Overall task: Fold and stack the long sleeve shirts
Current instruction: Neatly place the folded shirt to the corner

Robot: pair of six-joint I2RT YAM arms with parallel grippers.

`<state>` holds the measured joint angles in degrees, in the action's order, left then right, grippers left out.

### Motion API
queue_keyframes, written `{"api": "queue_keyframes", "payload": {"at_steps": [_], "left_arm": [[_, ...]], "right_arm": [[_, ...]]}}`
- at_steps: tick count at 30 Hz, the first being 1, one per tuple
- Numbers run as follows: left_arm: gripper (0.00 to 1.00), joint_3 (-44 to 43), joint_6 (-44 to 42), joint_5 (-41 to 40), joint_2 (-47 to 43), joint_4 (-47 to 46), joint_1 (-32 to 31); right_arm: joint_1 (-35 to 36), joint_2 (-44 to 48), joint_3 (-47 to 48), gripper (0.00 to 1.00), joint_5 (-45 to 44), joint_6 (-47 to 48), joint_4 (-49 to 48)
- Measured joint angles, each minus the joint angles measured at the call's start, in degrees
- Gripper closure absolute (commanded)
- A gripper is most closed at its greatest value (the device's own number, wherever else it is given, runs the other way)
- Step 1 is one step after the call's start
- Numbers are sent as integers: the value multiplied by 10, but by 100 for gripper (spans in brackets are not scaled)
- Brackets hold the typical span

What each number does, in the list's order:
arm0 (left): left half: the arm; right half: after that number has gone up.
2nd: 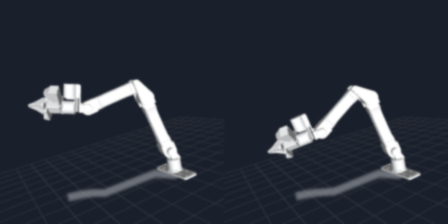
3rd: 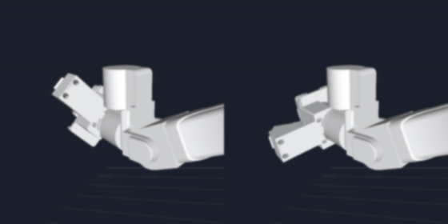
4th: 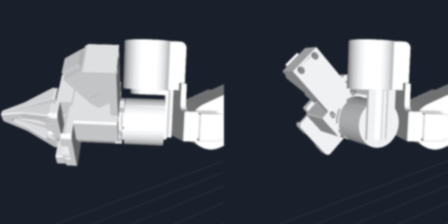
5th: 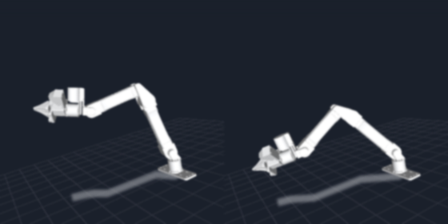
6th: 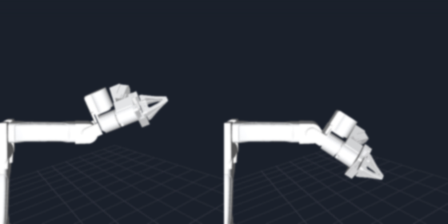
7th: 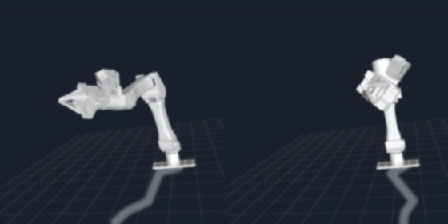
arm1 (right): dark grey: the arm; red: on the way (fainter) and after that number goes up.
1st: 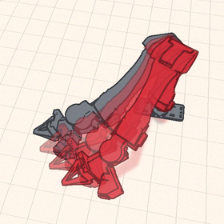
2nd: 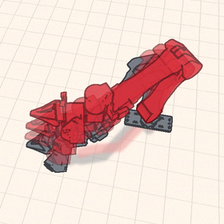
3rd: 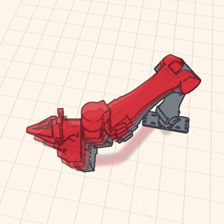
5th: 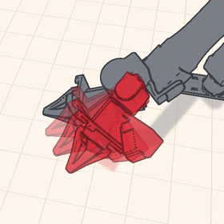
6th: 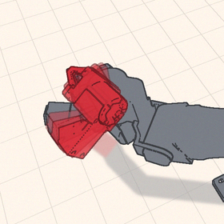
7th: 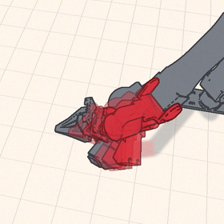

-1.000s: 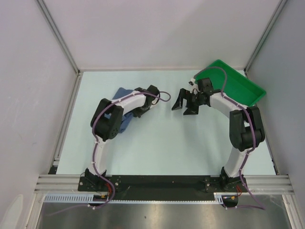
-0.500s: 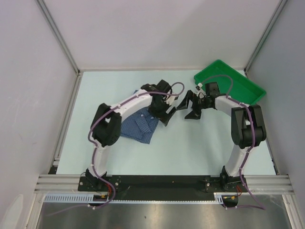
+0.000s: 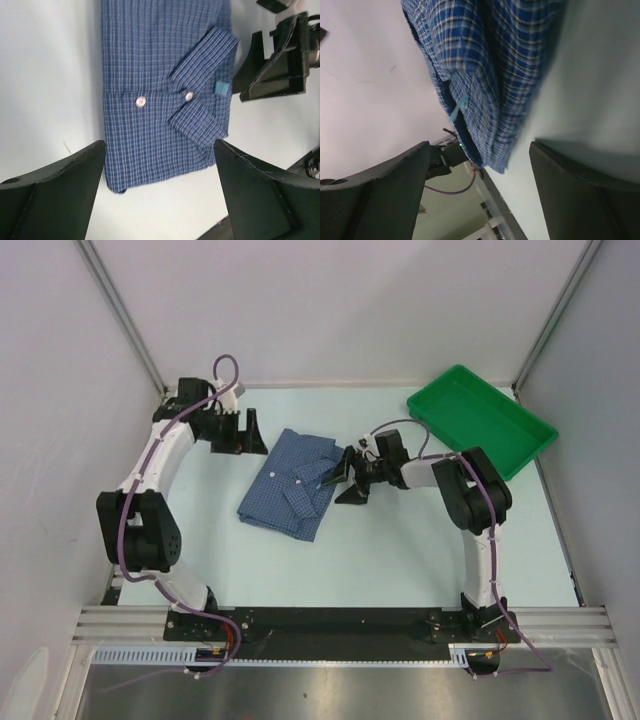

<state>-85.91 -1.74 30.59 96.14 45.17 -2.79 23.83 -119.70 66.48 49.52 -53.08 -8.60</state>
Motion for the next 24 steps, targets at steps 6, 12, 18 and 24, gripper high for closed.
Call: {"api": "queue_keyframes", "payload": {"at_steps": [6,12,18,24], "left_arm": [[8,78,-5,33,-31,8,49],[11,138,-39,58,-85,4,80],[13,158,-74,75,-94,2,80],[14,191,-88,85,-94,-9,81]], "right_arm": [[30,-57,1,88,18,-70,-113],[9,-99,95,100,56,100,75],[-51,-202,393,100,38,476,550],[-55,-309,664,100,-45,746,807]]}}
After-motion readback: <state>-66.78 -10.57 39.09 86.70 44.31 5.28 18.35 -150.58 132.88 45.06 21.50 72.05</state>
